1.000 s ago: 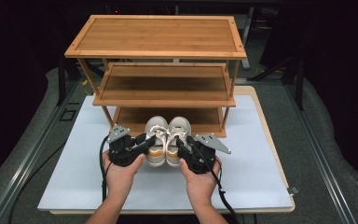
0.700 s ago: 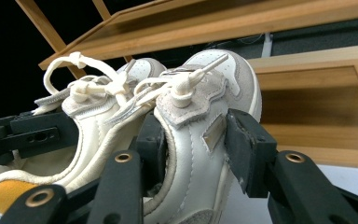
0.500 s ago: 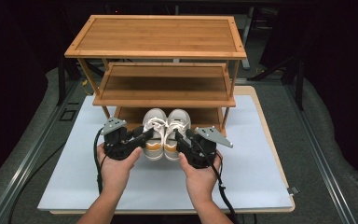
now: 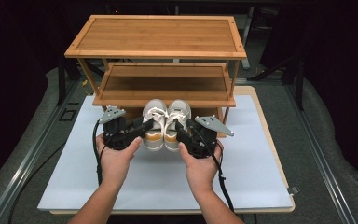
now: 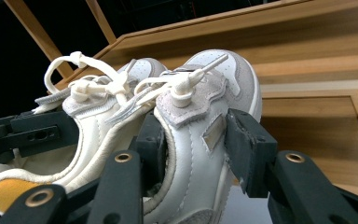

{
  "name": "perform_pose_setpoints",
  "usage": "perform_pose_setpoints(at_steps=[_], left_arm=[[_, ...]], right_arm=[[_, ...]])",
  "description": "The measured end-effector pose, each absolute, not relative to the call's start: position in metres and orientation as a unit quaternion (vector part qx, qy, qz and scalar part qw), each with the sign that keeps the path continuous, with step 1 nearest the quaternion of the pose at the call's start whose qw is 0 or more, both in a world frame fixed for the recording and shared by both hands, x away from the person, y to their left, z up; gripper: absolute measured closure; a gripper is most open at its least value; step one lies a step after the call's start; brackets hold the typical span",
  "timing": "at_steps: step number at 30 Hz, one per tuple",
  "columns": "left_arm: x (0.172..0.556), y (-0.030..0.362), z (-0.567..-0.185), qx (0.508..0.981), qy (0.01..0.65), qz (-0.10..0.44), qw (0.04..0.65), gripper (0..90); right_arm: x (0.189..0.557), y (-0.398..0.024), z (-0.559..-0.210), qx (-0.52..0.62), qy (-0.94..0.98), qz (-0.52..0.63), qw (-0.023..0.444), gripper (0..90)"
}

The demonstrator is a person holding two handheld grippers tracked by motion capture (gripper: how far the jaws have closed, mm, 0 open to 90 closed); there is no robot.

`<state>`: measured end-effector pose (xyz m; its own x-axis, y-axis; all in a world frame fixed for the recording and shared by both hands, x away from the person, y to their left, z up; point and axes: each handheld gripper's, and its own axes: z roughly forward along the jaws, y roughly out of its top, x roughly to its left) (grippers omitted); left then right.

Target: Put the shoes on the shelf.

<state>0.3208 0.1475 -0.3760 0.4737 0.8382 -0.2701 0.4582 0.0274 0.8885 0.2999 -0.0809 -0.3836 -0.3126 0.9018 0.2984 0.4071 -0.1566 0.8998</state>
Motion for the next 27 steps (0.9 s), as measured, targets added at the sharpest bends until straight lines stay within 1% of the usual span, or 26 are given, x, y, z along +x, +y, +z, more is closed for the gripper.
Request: perform_pose_setpoints(at_steps=[10,14,21,27], left_arm=[[0.338,0.146,-0.362,0.672,0.479,0.182,0.535,59.3],[0.346,0.148,-0.359,0.670,0.480,0.183,0.536,59.3],[0.358,0.147,-0.355,0.674,0.480,0.189,0.529,59.3],[0.370,0.146,-0.354,0.674,0.483,0.184,0.529,59.3]], right_arm=[[0.316,-0.081,-0.368,0.531,0.613,0.531,0.244,59.0],[0.325,-0.081,-0.365,0.534,0.610,0.536,0.235,59.0],[0.339,-0.081,-0.362,0.530,0.616,0.533,0.235,59.0],[0.350,-0.082,-0.361,0.532,0.613,0.534,0.235,59.0]])
